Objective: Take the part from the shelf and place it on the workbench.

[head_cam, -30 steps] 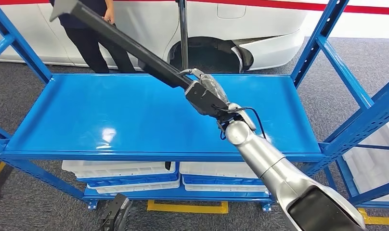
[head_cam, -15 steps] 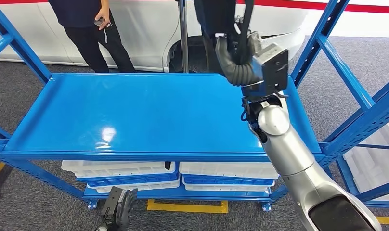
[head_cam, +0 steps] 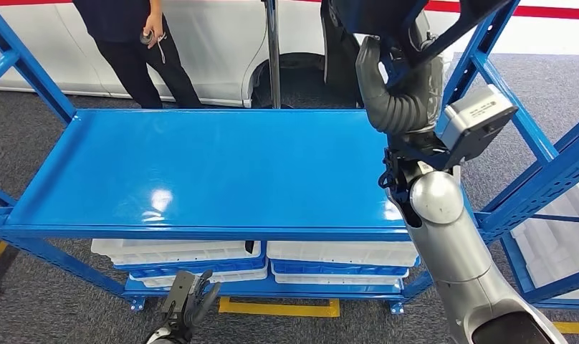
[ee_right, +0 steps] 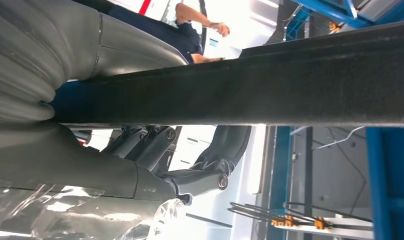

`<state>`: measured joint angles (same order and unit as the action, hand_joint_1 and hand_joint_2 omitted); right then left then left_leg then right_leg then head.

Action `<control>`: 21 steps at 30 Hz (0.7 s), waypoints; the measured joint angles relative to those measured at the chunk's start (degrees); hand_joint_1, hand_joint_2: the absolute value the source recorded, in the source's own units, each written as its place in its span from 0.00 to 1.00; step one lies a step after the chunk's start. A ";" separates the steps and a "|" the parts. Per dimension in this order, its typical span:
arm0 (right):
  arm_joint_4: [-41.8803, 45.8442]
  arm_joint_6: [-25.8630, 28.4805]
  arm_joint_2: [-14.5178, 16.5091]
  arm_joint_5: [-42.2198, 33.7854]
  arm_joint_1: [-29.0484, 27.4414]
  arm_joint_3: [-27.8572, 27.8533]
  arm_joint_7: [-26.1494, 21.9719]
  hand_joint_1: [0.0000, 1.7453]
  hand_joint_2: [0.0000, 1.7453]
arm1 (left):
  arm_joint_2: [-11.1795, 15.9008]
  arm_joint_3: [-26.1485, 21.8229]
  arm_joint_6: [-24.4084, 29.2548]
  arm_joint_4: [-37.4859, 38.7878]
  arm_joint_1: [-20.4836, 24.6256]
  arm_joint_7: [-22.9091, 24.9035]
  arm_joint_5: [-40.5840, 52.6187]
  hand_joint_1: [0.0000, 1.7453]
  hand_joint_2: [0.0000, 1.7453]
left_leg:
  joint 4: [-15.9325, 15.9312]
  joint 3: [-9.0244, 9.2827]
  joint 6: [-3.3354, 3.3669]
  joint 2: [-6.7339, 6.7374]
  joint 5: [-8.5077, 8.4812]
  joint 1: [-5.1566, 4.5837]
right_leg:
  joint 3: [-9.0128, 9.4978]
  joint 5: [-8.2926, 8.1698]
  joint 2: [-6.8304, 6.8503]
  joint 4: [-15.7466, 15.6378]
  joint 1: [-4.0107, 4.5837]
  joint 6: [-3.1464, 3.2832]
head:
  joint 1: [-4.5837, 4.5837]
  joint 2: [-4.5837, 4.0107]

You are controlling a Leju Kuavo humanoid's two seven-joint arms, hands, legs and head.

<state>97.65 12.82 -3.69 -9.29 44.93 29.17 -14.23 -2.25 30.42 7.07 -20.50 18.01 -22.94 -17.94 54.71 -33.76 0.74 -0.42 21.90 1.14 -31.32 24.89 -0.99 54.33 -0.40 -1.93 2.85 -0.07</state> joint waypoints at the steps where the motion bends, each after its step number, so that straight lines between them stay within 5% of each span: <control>1: 0.80 0.08 -0.02 0.04 -0.48 -0.02 0.10 1.00 1.00 | -0.14 0.01 0.42 0.00 -0.03 0.83 0.59 0.00 1.00 | 0.00 0.00 0.00 0.00 0.00 0.00 | 0.00 0.00 0.00 0.00 0.00 0.00 | 0.01 0.00; 8: 5.24 -0.30 0.03 -2.42 -5.89 -0.11 -0.61 1.00 1.00 | -0.91 0.40 -1.97 0.00 -0.59 8.71 3.71 0.00 1.00 | -0.01 -0.04 0.01 -0.01 0.01 0.00 | 0.01 0.00 0.01 0.00 0.00 0.00 | -0.01 0.00; 21: 6.66 -1.46 0.84 -5.20 -10.19 -0.10 -1.54 1.00 1.00 | -1.23 2.75 -4.22 0.00 -1.09 12.58 5.49 0.00 1.00 | 0.09 -0.10 0.20 -0.03 0.15 -0.24 | 0.00 0.03 0.04 -0.04 -0.45 -0.15 | 0.01 0.00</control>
<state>104.31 11.36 -2.85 -14.50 34.74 29.07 -15.77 -3.48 33.18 2.85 -20.50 16.92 -10.36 -12.46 54.80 -33.85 0.94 -0.44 22.06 0.89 -31.32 24.91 -0.94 54.29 -0.85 -2.08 2.86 -0.07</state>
